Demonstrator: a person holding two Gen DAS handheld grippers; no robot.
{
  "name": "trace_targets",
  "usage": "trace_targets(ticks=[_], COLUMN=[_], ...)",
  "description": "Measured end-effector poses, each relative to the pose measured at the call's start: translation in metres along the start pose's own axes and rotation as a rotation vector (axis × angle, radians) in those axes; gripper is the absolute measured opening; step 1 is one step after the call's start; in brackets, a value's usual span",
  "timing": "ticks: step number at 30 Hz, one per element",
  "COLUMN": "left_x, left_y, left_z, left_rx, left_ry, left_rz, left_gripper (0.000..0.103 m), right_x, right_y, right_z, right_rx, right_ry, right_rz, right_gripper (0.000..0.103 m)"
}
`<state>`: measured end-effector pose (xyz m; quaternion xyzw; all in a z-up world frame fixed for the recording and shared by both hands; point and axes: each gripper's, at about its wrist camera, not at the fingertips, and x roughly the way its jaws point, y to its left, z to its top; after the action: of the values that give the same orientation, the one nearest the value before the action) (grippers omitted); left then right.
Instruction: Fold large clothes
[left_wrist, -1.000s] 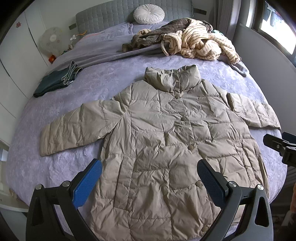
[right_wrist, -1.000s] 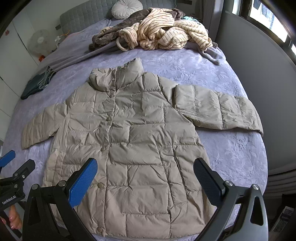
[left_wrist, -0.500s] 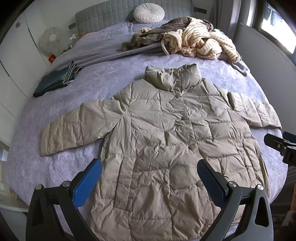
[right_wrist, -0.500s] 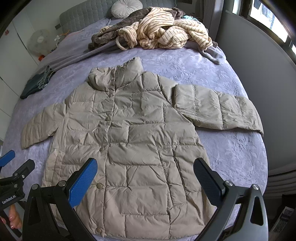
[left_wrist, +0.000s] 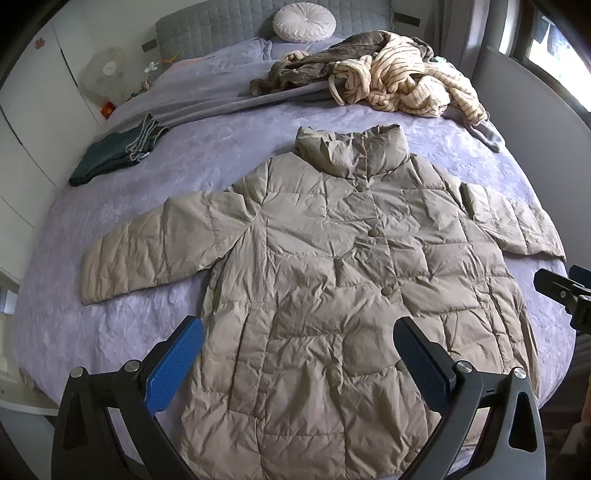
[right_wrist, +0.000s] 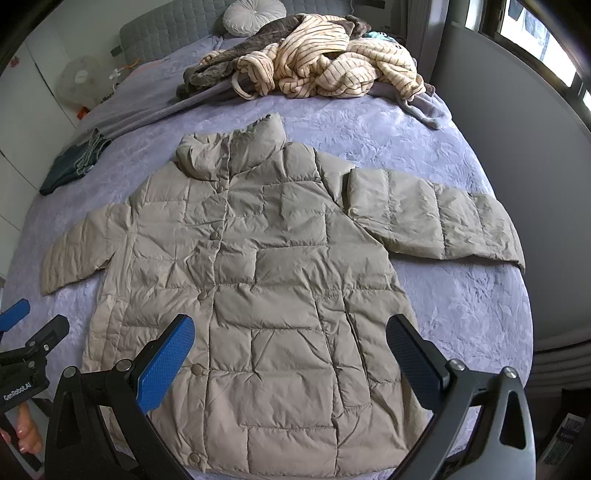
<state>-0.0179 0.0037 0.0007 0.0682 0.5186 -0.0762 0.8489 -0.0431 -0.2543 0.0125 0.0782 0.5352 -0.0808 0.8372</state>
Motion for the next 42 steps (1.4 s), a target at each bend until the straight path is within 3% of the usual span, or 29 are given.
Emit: trace_targets(ticks=[33, 36, 42], left_x=[0.01, 0.01, 0.012], left_y=[0.002, 0.002, 0.003], left_z=[0.007, 0.008, 0.009], left_rx=[-0.008, -0.009, -0.009], left_ry=[0.058, 0.067, 0.073], left_rz=[0.023, 0.022, 0.023], left_gripper=[0.103, 0.103, 0.103], right_x=[0.006, 0.005, 0.007], right_y=[0.005, 0.004, 0.006], right_z=[-0.003, 0.0, -0.002], right_rx=[-0.023, -0.004, -0.009], right_ry=[-0.036, -0.004, -0.005], right_rz=[-0.048, -0.005, -0.014], right_gripper=[0.103, 0.103, 0.103])
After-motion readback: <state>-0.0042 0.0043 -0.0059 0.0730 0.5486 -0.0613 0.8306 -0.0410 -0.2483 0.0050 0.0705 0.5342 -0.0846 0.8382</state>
